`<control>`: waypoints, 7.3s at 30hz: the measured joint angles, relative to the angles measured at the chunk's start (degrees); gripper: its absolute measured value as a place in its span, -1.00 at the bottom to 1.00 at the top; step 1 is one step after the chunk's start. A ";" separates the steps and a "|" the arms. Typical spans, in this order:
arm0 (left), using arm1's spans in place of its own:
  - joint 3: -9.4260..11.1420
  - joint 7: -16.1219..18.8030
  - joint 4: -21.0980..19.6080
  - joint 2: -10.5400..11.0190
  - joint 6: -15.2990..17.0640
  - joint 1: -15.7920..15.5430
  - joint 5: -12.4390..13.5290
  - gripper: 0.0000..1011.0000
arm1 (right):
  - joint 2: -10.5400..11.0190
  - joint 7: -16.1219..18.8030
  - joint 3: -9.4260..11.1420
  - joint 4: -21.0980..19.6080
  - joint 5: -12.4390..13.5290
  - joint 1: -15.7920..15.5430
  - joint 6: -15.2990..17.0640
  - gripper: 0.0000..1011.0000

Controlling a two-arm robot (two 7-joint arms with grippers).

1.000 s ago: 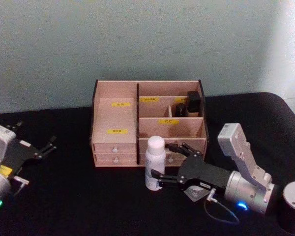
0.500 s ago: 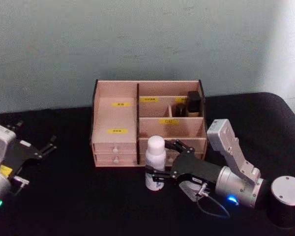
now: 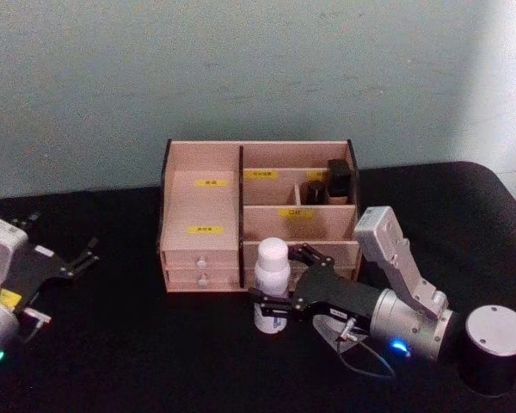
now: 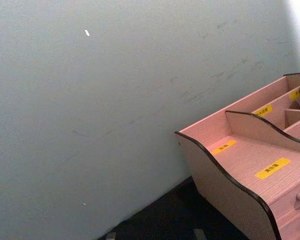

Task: Pick up the facial cleanser and watermelon frost from the table and place them into the tiered storage box.

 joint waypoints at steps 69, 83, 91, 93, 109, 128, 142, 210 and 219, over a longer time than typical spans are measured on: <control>0.00 0.00 0.00 0.00 0.00 0.00 0.00 0.98 | 0.49 1.12 -0.21 -0.57 0.23 0.10 0.24 0.17; 0.00 0.00 0.00 0.00 0.00 0.00 0.00 0.98 | 2.61 3.06 2.17 -7.50 6.94 0.04 2.79 0.17; 0.00 0.00 0.00 0.00 0.00 0.00 0.00 0.98 | 0.81 0.16 3.38 -6.90 8.09 3.54 1.51 0.17; 0.00 0.00 0.00 0.00 0.00 0.00 0.00 0.98 | -0.53 -1.89 3.61 -5.31 7.13 5.38 0.55 0.17; 0.00 0.00 0.00 0.00 0.00 0.00 0.00 0.98 | -6.31 -7.09 3.57 6.35 0.00 13.55 -1.13 0.17; 0.00 0.00 0.00 0.00 0.00 0.00 0.00 0.98 | -9.42 -7.08 4.16 14.17 -3.82 16.63 -2.41 0.17; 0.00 0.00 0.00 0.00 0.00 0.00 0.00 0.98 | -10.92 -6.88 4.24 18.36 -5.96 17.91 -1.70 0.17; 0.00 0.00 0.00 0.00 0.00 0.00 0.00 0.98 | -10.16 -6.69 5.74 15.93 -6.61 15.69 -0.89 0.98; 0.00 0.00 0.00 0.00 0.00 0.00 0.00 0.98 | -5.88 -6.14 7.72 5.45 -4.64 8.83 0.05 0.98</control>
